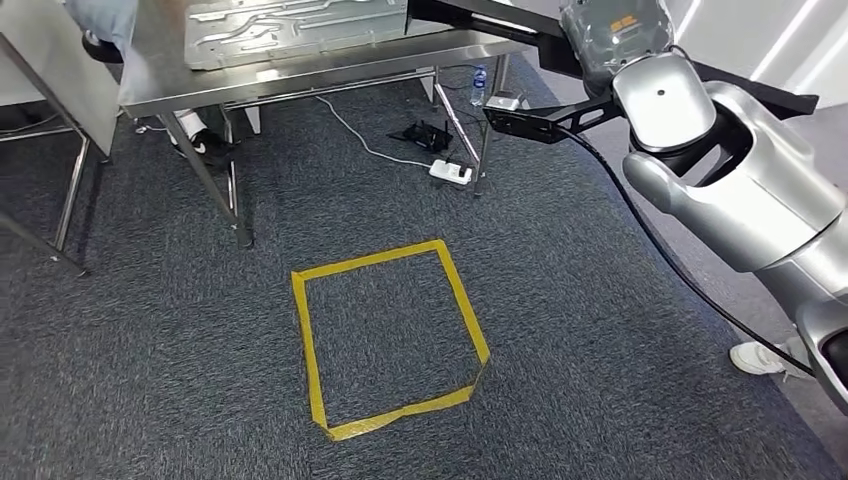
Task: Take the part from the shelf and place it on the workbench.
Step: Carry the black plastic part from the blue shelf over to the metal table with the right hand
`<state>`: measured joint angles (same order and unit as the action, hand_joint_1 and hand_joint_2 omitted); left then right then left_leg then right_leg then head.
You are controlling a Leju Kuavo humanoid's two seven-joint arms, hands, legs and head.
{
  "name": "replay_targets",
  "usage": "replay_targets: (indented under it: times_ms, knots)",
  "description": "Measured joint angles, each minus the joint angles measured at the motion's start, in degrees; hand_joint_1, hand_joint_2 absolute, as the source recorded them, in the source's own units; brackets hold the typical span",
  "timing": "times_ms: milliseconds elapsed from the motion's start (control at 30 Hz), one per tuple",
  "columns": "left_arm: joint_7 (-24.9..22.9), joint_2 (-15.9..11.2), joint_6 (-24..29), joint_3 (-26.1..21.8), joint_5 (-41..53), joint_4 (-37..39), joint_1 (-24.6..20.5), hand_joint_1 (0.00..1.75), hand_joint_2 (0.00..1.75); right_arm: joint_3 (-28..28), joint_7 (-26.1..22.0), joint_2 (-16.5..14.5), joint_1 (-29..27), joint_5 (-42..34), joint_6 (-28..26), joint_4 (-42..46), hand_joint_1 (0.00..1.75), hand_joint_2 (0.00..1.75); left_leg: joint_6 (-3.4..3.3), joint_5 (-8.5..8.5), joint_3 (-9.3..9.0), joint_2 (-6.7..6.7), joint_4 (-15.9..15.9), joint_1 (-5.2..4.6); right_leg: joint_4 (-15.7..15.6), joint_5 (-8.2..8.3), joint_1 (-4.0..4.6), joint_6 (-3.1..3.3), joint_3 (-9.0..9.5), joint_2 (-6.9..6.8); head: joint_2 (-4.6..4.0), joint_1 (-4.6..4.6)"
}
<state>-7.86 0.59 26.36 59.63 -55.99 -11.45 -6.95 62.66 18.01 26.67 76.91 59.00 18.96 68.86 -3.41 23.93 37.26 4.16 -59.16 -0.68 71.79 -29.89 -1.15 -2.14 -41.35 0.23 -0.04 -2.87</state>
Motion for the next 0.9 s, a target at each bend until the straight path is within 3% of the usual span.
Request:
replay_targets:
  times_ms: [67,133,200,233,267,333,367,433,467,533,600,633,700,767,833,900]
  knots:
    - [-0.01,-0.01,0.00,0.00,0.02,0.00,0.08,0.00,1.75,0.00,0.00,-0.01,0.04,-0.01,-0.02,0.02,1.75,1.75,0.50,0.35,0.30,1.72,-0.77,0.12,-7.61,3.54,-0.33,0.13,3.13,2.45,0.00,-0.04]
    - [-0.01,-0.02,0.00,0.00,0.04,0.00,0.06,0.00,1.75,-0.01,0.00,0.01,0.04,-0.01,-0.05,0.02,1.75,1.75,1.17,0.45,0.93,3.20,-1.21,0.49,-11.15,4.24,-0.36,0.33,4.81,4.52,0.00,-0.04]
    - [-0.01,-0.11,0.01,0.00,0.05,0.01,0.14,0.00,1.75,-0.01,0.01,-0.03,-0.02,-0.01,-0.08,0.03,1.75,1.75,1.92,0.21,1.27,4.66,-0.95,0.86,-11.55,4.21,-0.24,0.87,5.26,3.61,0.00,0.10]
    - [0.00,-0.11,0.00,0.01,0.05,0.01,0.27,0.00,1.75,0.00,0.01,-0.10,-0.04,-0.01,-0.09,0.04,1.75,1.75,2.28,0.33,1.37,4.16,-1.09,0.75,-11.96,4.28,-0.28,1.20,5.62,2.82,0.00,0.11]
    - [0.01,-0.12,-0.01,0.01,0.06,0.02,0.36,0.00,1.75,0.00,0.01,-0.15,0.00,-0.01,-0.11,0.03,1.75,1.75,2.66,0.84,1.81,2.80,-1.91,0.62,-12.38,4.34,-0.45,1.64,6.06,1.97,0.00,-0.08]
    - [0.01,-0.02,-0.02,0.02,0.07,0.01,0.40,0.00,1.75,0.00,-0.01,-0.17,0.13,0.08,-0.20,0.01,1.75,1.75,3.29,3.16,4.23,-1.41,-6.73,0.59,-12.93,4.30,-0.45,2.22,6.77,0.40,0.00,-0.54]
    - [0.02,-0.02,-0.02,0.02,0.09,0.01,0.33,0.00,1.75,0.00,-0.04,-0.15,0.20,0.14,-0.27,-0.01,1.75,1.75,3.56,4.49,6.15,-2.73,-10.27,0.82,-12.99,4.17,-0.39,2.43,6.94,-0.39,0.00,-0.75]
    - [0.02,-0.01,-0.03,0.02,0.11,0.01,0.25,0.00,1.75,0.01,-0.19,-0.15,0.15,0.24,-0.38,-0.04,1.75,1.75,3.98,5.31,8.99,-3.65,-14.89,1.27,-12.97,3.84,-0.35,2.48,7.20,-1.81,0.00,-0.82]
    - [0.02,-0.01,-0.03,0.02,0.13,0.01,0.24,0.00,1.75,0.02,-0.32,-0.15,0.08,0.25,-0.42,-0.06,1.75,1.75,4.14,4.32,9.01,-3.82,-14.42,1.43,-12.94,3.62,-0.38,2.38,7.38,-2.41,0.00,-0.86]
    - [0.01,-0.02,-0.04,0.02,0.14,0.01,0.32,0.00,1.75,0.02,-0.68,-0.14,0.00,0.24,-0.52,-0.09,1.75,1.75,4.29,0.55,5.90,-4.31,-7.70,1.60,-12.88,3.07,-0.47,1.99,7.95,-3.37,0.00,-0.87]
    - [0.01,-0.04,-0.04,0.02,0.14,0.02,0.38,0.00,1.75,0.02,-1.12,-0.11,0.10,0.20,-0.60,-0.13,1.75,1.75,4.06,-1.34,2.37,-4.82,-1.41,1.29,-12.92,2.56,-0.33,1.44,8.39,-4.04,0.00,-0.86]
    - [0.01,-0.04,-0.04,0.02,0.14,0.02,0.40,0.00,1.75,0.02,-1.31,-0.10,0.15,0.16,-0.60,-0.16,1.75,1.75,3.81,-1.28,1.58,-4.93,-0.11,1.08,-12.99,2.43,-0.20,1.15,8.55,-4.30,0.00,-0.84]
    - [0.01,-0.05,-0.04,0.02,0.17,0.02,0.41,0.00,1.75,0.03,-1.67,-0.19,0.22,0.10,-0.59,-0.22,1.75,1.75,3.05,-0.88,1.22,-4.73,0.25,0.82,-13.41,2.31,-0.05,0.50,8.96,-4.59,0.00,-0.84]
    - [0.04,-0.04,-0.03,0.02,0.20,0.02,0.42,0.00,1.75,0.04,-1.89,-0.32,0.31,0.14,-0.62,-0.25,1.75,1.75,2.27,-0.81,0.52,-4.53,0.88,1.03,-12.80,1.55,-0.21,-0.08,9.02,-3.79,0.00,-0.75]
    - [0.13,-0.03,-0.02,0.02,0.22,0.02,0.30,0.00,1.75,0.04,-1.91,-0.31,0.61,0.28,-0.62,-0.27,1.75,1.75,1.59,-0.79,-0.12,-4.30,1.41,1.26,-7.90,-0.85,-0.30,-0.24,6.63,-1.91,0.00,-0.46]
    - [0.20,-0.03,-0.01,0.02,0.25,0.02,0.13,0.00,1.75,0.05,-1.90,-0.19,0.72,0.39,-0.61,-0.31,1.75,1.75,1.12,-0.55,-0.30,-3.96,1.38,1.14,-0.15,-3.50,-0.18,-0.27,2.12,-0.73,0.00,-0.32]
